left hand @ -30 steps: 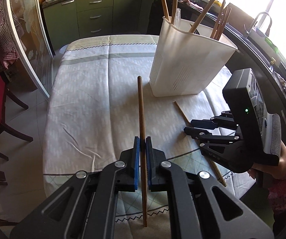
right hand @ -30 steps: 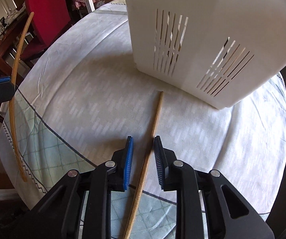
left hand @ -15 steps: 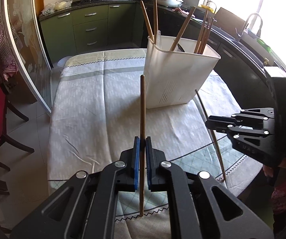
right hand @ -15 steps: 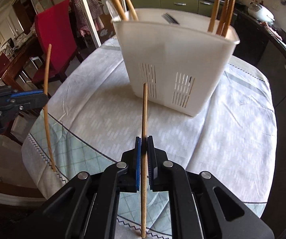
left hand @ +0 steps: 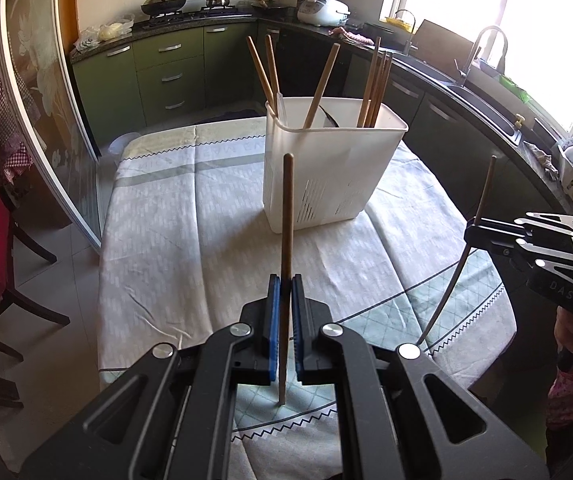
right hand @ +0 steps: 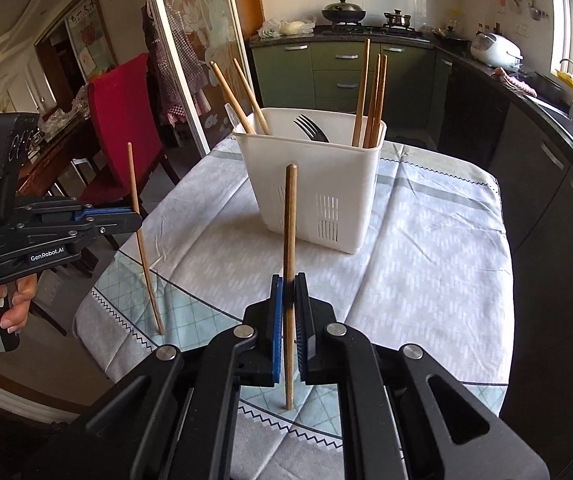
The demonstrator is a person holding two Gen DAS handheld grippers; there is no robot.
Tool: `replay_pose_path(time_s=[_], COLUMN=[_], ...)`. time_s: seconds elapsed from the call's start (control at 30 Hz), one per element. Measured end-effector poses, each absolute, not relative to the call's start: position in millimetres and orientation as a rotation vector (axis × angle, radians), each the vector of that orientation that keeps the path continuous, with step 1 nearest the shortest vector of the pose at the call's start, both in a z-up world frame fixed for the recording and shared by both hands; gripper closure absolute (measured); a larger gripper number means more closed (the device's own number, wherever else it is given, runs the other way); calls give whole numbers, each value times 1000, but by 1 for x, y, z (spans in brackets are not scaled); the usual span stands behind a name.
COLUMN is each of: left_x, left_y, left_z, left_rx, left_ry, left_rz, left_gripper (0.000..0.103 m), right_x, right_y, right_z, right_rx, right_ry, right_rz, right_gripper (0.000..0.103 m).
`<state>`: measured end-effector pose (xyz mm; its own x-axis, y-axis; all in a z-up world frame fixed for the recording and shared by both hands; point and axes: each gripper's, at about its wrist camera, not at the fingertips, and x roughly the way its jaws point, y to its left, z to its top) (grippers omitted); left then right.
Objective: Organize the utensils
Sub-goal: 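Lift both chopsticks, lower them into the white holder and open both tools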
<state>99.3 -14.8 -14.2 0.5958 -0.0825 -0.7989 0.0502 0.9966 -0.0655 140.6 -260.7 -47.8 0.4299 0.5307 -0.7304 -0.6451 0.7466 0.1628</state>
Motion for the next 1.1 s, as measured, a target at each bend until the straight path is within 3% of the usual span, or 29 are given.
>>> replay_pose_path(time_s=[0.43,1.1], left_x=[101,158], left_y=[-37,-76], left_z=[15,147], left_rx=[-9,-7], left_ry=[875,639], left_rz=[-143,-209], left_gripper=[97,97], right_x=[139,185], right_y=[-263,-279], right_z=[-24,126], right_rx=[-127,-50], right_ry=[788,559], right_rz=[743,709], right_gripper=[96,96])
